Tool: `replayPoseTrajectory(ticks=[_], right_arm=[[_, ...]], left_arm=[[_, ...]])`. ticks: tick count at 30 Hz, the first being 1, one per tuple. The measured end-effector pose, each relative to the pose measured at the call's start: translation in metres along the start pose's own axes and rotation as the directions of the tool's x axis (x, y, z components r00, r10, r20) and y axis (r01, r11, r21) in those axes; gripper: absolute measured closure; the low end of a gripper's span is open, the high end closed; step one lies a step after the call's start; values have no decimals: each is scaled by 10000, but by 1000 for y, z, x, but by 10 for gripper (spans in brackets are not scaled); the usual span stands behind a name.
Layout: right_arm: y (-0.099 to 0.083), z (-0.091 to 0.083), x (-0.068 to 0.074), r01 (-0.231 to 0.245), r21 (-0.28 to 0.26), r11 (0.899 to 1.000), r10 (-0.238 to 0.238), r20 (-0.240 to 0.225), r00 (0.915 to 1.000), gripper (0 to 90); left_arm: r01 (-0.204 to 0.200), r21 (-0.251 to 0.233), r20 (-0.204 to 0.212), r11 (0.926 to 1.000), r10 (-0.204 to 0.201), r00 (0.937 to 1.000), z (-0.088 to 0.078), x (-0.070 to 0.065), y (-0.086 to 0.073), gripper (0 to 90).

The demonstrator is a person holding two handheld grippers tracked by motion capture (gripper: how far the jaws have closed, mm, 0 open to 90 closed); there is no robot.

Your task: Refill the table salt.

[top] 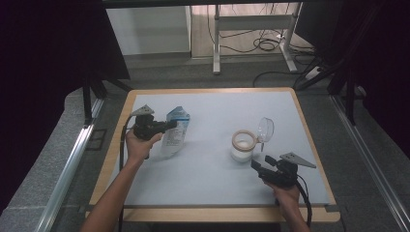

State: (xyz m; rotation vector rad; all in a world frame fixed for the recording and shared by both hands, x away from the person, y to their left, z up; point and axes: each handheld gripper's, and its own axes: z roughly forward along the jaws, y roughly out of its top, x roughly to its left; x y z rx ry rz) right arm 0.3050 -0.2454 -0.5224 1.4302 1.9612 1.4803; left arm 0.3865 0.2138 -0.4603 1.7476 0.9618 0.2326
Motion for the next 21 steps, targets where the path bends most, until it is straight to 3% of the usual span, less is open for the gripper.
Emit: replayPoseTrajectory(ticks=[6,13,21], right_arm=[[1,0,-2,-67,-31,10000,67,47,10000,297],[1,0,-3,-93,-72,9999,94,71,9999,295],[2,-2,-4,-205,-135,9997,207,111,9997,295]], left_arm=[[237,-229,-197,9995,-241,9995,-16,6,-13,890],[369,-502,-101,9981,-374,9992,-26,8,-24,886],[-16,-463,-349,9989,0,9994,-30,1,-26,873]])
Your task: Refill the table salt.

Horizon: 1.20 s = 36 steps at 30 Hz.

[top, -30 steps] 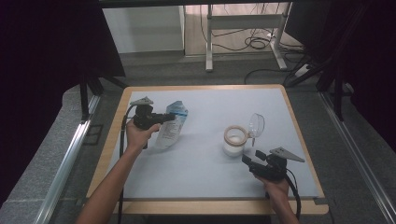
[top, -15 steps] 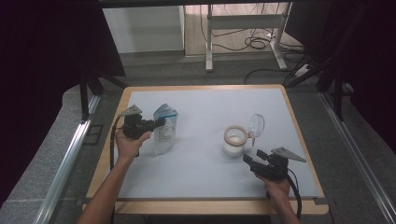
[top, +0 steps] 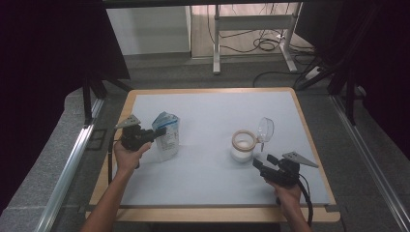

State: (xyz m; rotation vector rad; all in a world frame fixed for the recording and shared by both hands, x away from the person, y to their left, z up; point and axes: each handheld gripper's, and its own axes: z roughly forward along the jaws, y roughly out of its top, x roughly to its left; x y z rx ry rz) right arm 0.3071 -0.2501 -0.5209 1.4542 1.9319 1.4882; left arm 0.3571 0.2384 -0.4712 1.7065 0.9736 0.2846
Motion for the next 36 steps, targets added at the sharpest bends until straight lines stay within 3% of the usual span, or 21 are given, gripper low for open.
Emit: replayPoseTrajectory(ticks=[10,22,29,36], right_arm=[[1,0,-1,7,-89,10000,-7,21,10000,295],[1,-1,-1,-34,-88,10000,34,24,10000,295],[1,-2,-2,-23,-139,9999,23,33,10000,295],[2,-2,-3,-42,-127,9999,43,72,10000,295]], left_arm=[[-182,-44,-50,9998,182,9998,1,-4,0,815],[-557,-66,-90,9984,556,9984,4,-12,-4,627],[-370,-58,-249,9993,369,9990,3,-7,-9,564],[-20,54,-119,10000,20,9999,9,2,-11,537]])
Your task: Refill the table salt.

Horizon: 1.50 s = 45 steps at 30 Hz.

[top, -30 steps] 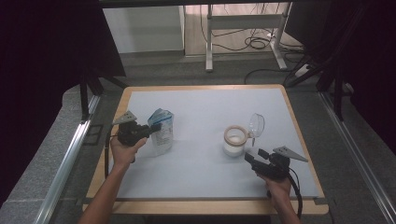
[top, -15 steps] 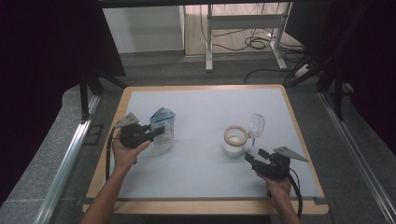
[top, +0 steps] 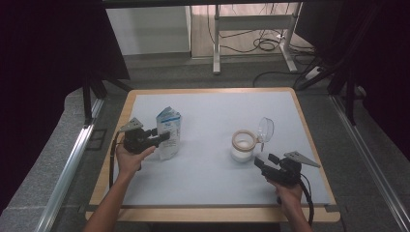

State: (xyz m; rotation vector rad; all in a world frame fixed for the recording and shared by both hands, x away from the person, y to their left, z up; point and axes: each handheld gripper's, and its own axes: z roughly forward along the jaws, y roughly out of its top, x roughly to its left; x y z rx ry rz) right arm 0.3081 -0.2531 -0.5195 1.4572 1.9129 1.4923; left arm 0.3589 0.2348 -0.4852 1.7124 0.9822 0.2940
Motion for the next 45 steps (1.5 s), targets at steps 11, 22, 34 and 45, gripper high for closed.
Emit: replayPoseTrajectory(ticks=[11,22,34,45], right_arm=[[0,-1,-2,-12,-53,10000,13,21,10000,296],[0,-1,-2,-19,-37,10000,19,34,10000,296],[5,-8,-5,-52,-241,9997,55,115,9999,297],[13,-24,-15,-16,-988,9951,64,484,9988,450]], left_arm=[[69,191,53,9998,-70,10000,-3,3,-8,489],[-11,482,-84,9988,15,10000,-4,2,-16,449],[-20,710,-207,9975,35,9998,-6,0,-30,431],[-57,837,-300,9965,82,9995,-9,-4,-45,414]])
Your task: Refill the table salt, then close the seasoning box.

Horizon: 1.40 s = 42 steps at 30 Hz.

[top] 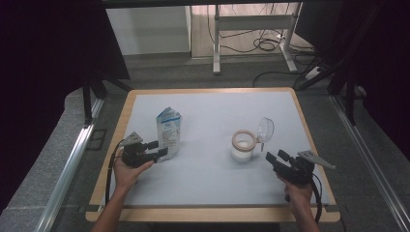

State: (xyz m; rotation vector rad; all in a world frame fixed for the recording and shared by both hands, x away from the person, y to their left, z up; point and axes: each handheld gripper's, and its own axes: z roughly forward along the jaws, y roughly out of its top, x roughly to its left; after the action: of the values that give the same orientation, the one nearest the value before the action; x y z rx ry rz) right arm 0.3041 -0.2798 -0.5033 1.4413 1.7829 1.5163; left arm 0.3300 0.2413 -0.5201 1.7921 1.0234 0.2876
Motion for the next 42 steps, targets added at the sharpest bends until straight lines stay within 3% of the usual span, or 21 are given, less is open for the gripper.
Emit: replayPoseTrajectory(ticks=[8,11,23,42], right_arm=[[18,-7,-6,725,-384,9966,-697,697,9951,821],[28,-3,-8,791,-492,9957,-760,616,9952,891],[52,17,1,852,-774,9934,-812,536,9953,894],[63,29,19,1074,-1016,9890,-1058,205,9942,894]], left_arm=[[119,-50,144,9999,-118,9998,0,-1,-9,400],[45,34,120,10000,-46,9999,2,-2,-11,400],[230,12,299,9997,-230,9993,-1,-3,-17,397],[203,25,337,9998,-204,9992,-3,-6,-22,395]])
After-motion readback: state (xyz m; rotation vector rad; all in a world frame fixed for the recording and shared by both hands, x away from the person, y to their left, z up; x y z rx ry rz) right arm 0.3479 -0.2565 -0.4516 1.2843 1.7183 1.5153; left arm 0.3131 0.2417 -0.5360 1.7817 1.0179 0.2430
